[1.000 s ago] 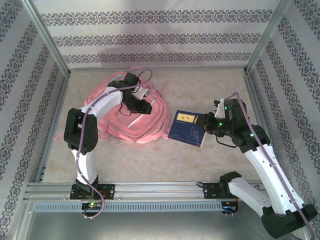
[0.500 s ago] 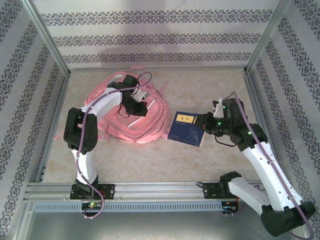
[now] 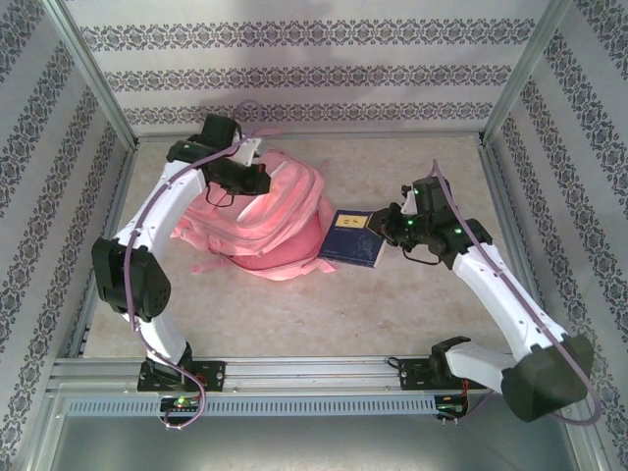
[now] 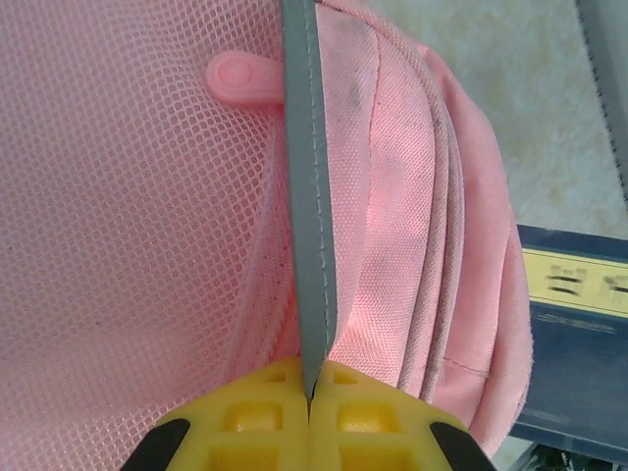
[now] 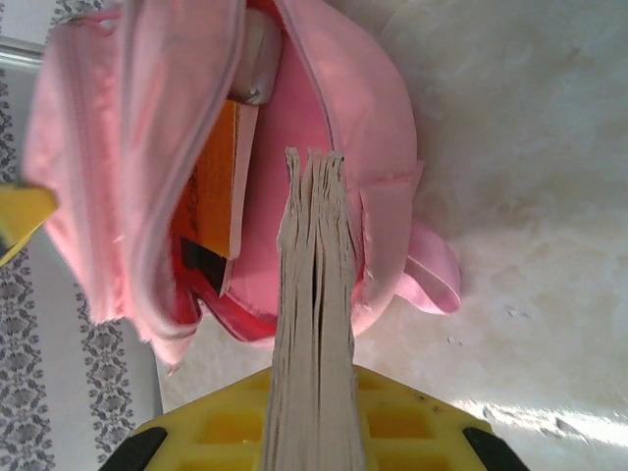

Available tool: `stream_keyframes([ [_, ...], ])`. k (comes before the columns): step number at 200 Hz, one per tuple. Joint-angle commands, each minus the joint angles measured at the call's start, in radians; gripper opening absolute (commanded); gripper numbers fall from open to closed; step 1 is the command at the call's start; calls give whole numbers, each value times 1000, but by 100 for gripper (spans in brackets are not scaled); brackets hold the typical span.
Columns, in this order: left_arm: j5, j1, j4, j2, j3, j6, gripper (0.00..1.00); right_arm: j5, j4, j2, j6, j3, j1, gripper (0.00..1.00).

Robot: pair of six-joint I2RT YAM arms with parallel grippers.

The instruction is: Pack the student bag

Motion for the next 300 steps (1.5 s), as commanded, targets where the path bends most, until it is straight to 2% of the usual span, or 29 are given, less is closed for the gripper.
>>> stream_keyframes([
  [1,98,17,-14,-58,45,-19,0,-52,167,61,61,18,-14,0],
  [41,158,31,-9,-66,15,-15,0,-124,490,238,219,38,30,0],
  [74,132,30,-11,-76,-5,-29,0,-174,738,362,361,83,58,0],
  [92,120,29,12,-96,-36,-70,26,-176,812,372,408,93,72,0],
  [105,112,28,46,-120,-74,-116,38,-178,827,372,411,110,86,0],
  [133,2,-24,64,-183,-117,-178,49,-198,943,401,490,123,115,0],
  [161,-87,-106,6,-209,-96,-159,57,-199,982,427,510,141,144,0],
  [205,-229,-206,-140,-150,-12,-82,62,-199,1067,469,549,140,174,0],
  [271,-456,-285,-255,0,159,-29,65,-176,1180,495,601,115,197,0],
  [288,-519,-289,-270,33,184,-25,63,-167,1202,493,611,100,197,0],
  [300,-562,-292,-272,45,193,-25,57,-162,1211,489,612,92,197,0],
])
